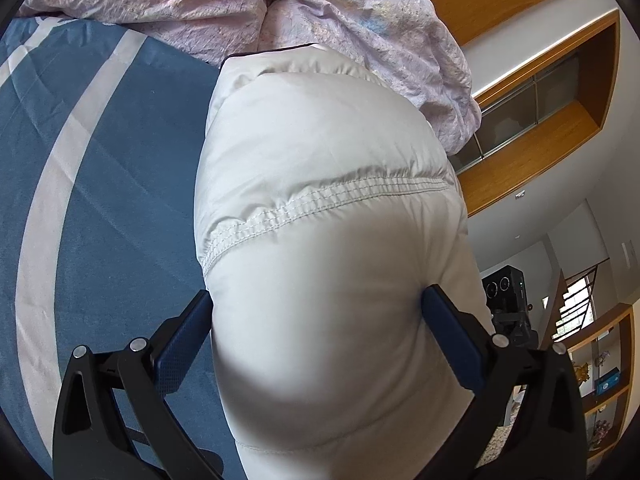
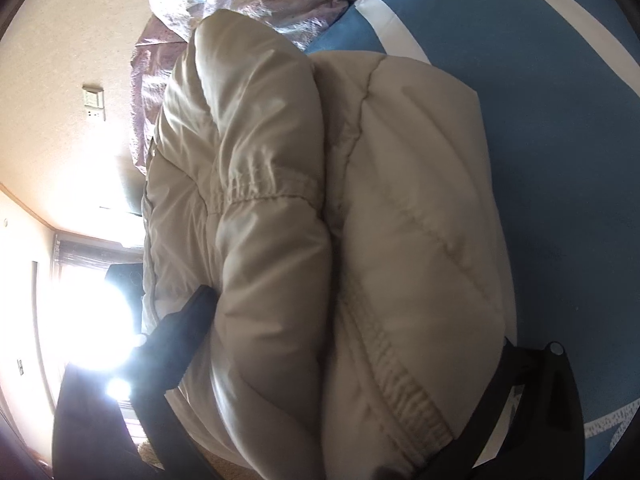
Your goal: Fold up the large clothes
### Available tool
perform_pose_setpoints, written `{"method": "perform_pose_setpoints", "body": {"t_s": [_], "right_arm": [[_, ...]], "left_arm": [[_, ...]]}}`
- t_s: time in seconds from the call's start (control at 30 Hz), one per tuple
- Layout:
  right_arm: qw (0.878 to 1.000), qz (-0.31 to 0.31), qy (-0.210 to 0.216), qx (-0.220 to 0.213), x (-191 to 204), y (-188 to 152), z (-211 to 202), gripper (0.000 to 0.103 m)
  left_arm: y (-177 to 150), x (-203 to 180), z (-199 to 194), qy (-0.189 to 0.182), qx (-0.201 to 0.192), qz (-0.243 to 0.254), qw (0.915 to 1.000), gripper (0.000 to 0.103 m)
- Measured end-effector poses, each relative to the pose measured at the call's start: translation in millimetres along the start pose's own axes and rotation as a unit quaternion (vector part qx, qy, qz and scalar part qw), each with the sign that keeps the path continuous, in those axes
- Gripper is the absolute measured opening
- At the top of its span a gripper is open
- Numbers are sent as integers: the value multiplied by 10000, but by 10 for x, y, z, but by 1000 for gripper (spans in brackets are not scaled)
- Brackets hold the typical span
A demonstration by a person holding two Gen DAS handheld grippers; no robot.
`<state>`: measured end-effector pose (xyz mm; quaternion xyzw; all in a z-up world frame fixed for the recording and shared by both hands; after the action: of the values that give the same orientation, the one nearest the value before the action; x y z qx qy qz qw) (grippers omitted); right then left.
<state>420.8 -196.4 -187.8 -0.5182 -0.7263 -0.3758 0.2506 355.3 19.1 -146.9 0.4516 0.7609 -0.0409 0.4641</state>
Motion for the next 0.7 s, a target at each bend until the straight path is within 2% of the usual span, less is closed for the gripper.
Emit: {"method": "perform_pose_setpoints", "body": {"t_s": [0.07, 0.13, 0.23, 0.3, 0.4, 0.7], "right_arm": [[9999, -91, 33, -81, 31, -27, -12, 90], [9996, -231, 38, -175, 36, -86, -70, 74], [9989, -370, 9, -292, 110, -124, -136, 60], [9983, -458, 2, -353, 173, -135, -164, 56], [9975, -559, 9, -421, 250, -144, -174, 51], [9945, -972, 128, -361, 715, 156, 194, 47]], "left_arm": [[-5, -21, -2, 5, -53, 61, 10000, 102], [-11, -65, -32, -5, -132, 184, 9997, 94], [-3, -138, -95, -3, -245, 321, 9992, 82], [10, -166, -144, 11, -314, 402, 9987, 76], [71, -189, -238, 42, -430, 502, 9978, 73], [522, -20, -742, 417, -1037, 661, 9915, 72]]}}
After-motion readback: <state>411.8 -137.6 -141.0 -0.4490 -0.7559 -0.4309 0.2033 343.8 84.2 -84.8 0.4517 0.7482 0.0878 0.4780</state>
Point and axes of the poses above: each gripper's, at about its wrist camera, not at the fingertips, and z roughly the way its jaws point, x to its left, y to its top, the point moved 9 cm from there along z, roughly the way its jaws point, and after that the axes turned 9 degrees about -z, right-handed, at the moved point
